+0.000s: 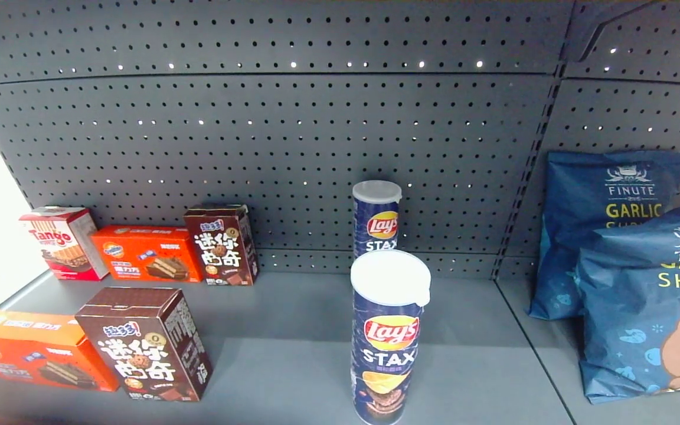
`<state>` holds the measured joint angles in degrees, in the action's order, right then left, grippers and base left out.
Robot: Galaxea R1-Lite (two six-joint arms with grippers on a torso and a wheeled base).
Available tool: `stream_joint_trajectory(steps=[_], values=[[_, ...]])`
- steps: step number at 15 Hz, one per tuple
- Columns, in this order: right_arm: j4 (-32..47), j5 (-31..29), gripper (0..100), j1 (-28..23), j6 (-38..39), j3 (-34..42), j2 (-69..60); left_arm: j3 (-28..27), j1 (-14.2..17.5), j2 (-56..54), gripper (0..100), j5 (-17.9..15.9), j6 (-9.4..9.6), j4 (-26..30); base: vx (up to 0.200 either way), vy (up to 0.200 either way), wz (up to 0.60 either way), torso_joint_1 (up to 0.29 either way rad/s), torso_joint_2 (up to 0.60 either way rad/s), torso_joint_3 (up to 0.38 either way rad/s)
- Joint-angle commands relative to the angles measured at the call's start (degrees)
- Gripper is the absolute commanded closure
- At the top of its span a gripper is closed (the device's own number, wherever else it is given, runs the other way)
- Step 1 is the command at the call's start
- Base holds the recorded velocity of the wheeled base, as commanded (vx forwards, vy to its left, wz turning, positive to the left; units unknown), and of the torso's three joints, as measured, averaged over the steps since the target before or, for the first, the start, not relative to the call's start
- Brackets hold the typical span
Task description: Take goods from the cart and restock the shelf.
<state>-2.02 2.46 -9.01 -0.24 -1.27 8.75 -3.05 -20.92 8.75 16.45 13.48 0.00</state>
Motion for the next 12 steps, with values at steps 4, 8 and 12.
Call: stream_joint_trajectory(steps=[4, 8, 12], values=[[2.0, 1.6, 0, 0.7, 0.1, 1.3, -3.9, 0.9, -0.9, -7.7, 0, -0.5, -0.21, 1.1, 0.0, 0.0, 0.0, 0.0, 0.0, 0.0], [2.0, 1.5, 0, 0.7, 0.2, 1.3, -3.9, 0.9, -8.3, -8.8, 0, -3.8, -0.21, 1.1, 0.0, 0.0, 0.0, 0.0, 0.0, 0.0], [2.0, 1.5, 0, 0.7, 0.2, 1.3, -3.9, 0.8, -14.8, -7.3, 0, -3.3, -0.12, 1.2, 0.0, 0.0, 0.0, 0.0, 0.0, 0.0]])
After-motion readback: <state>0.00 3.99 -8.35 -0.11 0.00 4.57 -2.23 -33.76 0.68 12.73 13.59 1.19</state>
